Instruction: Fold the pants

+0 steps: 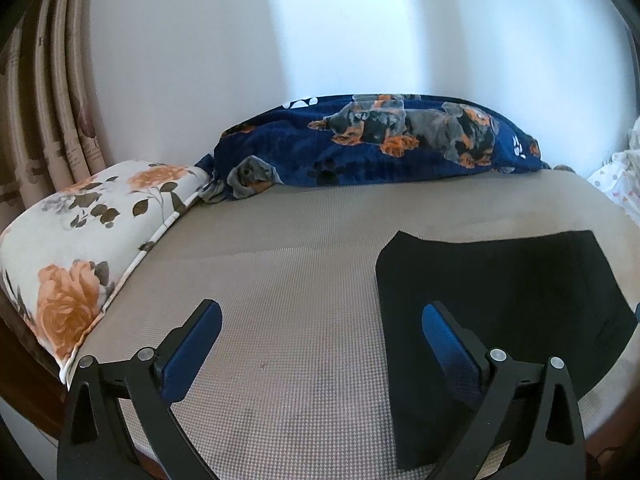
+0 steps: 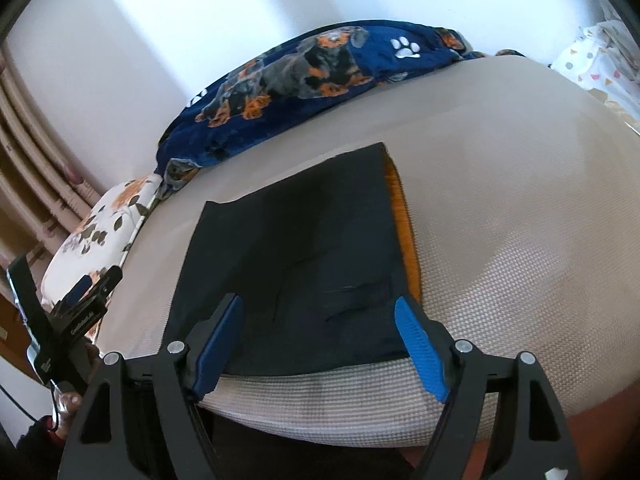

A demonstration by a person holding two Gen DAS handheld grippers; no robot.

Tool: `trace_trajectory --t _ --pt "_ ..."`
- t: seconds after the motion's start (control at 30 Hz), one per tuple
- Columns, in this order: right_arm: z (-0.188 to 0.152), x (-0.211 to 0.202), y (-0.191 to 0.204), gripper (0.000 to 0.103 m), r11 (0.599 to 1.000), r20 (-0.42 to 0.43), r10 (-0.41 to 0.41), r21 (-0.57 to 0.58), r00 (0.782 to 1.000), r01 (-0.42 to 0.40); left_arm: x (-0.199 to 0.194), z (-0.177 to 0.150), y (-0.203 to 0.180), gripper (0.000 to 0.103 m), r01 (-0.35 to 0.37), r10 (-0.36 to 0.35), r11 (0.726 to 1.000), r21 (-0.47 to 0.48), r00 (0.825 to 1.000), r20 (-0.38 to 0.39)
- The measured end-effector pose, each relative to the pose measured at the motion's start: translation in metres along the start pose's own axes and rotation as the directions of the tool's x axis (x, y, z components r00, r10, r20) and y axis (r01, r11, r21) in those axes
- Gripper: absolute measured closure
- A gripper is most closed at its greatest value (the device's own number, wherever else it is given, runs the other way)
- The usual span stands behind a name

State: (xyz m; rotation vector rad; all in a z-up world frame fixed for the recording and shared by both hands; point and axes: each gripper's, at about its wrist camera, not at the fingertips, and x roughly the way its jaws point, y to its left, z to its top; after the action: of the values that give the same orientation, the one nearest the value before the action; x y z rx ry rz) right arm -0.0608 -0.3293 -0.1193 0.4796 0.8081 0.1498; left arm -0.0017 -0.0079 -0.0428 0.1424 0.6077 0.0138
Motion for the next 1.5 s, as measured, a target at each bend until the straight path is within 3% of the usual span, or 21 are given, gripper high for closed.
trace_trajectory --t 0.37,0.63,0.7,0.83,0.9,0.97,1.03,1.13,1.2,1.23,1.27,1.33,1.4,1.43,1.5 --pt "0.003 0.005 -0.027 0.021 0.997 -0.003 -0.043 0.067 0.999 0.043 0.019 -0.009 -0.007 0.003 0.018 -0.016 0.998 0.064 0.999 -0.042" --pt "0.001 0.016 -0.050 0.016 0.989 -0.049 -0.065 0.132 0.997 0.071 0.036 -0.016 -0.011 0.003 0.081 -0.070 0.992 0.099 0.992 -0.109" --pt "-0.001 0.018 -0.054 0.016 0.987 -0.059 -0.059 0.147 0.997 0.067 0.040 -0.018 -0.012 0.003 0.115 -0.101 0.988 0.100 0.986 -0.134" --pt "-0.004 0.023 -0.058 0.016 0.987 -0.085 -0.022 0.156 0.996 0.035 0.052 -0.021 -0.010 0.003 0.228 -0.210 0.972 0.059 0.953 -0.219" --pt "-0.003 0.027 -0.064 0.016 0.984 -0.102 0.020 0.178 0.995 -0.002 0.058 -0.022 -0.006 0.003 0.327 -0.313 0.945 0.008 0.912 -0.265" --pt "0.001 0.032 -0.073 0.016 0.971 -0.128 0.114 0.225 0.985 -0.083 0.066 -0.023 -0.003 0.003 0.417 -0.411 0.908 -0.050 0.857 -0.310" --pt "0.004 0.034 -0.080 0.016 0.960 -0.135 0.152 0.255 0.979 -0.114 0.072 -0.023 -0.001 0.003 0.440 -0.439 0.895 -0.077 0.834 -0.335" --pt "0.011 0.037 -0.092 0.016 0.942 -0.145 0.216 0.290 0.966 -0.167 0.084 -0.022 0.006 0.004 0.495 -0.511 0.857 -0.146 0.778 -0.365" --pt "0.016 0.042 -0.096 0.016 0.934 -0.161 0.260 0.293 0.952 -0.206 0.092 -0.019 0.009 0.006 0.549 -0.582 0.812 -0.200 0.728 -0.364" --pt "0.020 0.046 -0.098 0.016 0.933 -0.173 0.269 0.293 0.947 -0.211 0.097 -0.018 0.009 0.007 0.574 -0.614 0.788 -0.223 0.697 -0.371" --pt "0.023 0.050 -0.099 0.016 0.932 -0.188 0.277 0.292 0.942 -0.216 0.103 -0.015 0.007 0.008 0.605 -0.654 0.754 -0.255 0.654 -0.381" --pt "0.028 0.057 -0.102 0.017 0.916 -0.198 0.326 0.308 0.924 -0.258 0.113 -0.011 0.004 0.008 0.643 -0.706 0.704 -0.301 0.592 -0.387" --pt "0.033 0.066 -0.106 0.017 0.903 -0.216 0.359 0.328 0.908 -0.279 0.125 -0.007 0.000 0.008 0.664 -0.736 0.672 -0.328 0.549 -0.397" --pt "0.036 0.070 -0.108 0.017 0.895 -0.222 0.379 0.337 0.898 -0.294 0.130 -0.007 -0.003 0.008 0.678 -0.753 0.650 -0.343 0.513 -0.412" --pt "0.041 0.077 -0.110 0.018 0.879 -0.234 0.418 0.348 0.878 -0.326 0.143 -0.011 -0.010 0.008 0.706 -0.795 0.587 -0.396 0.412 -0.444"
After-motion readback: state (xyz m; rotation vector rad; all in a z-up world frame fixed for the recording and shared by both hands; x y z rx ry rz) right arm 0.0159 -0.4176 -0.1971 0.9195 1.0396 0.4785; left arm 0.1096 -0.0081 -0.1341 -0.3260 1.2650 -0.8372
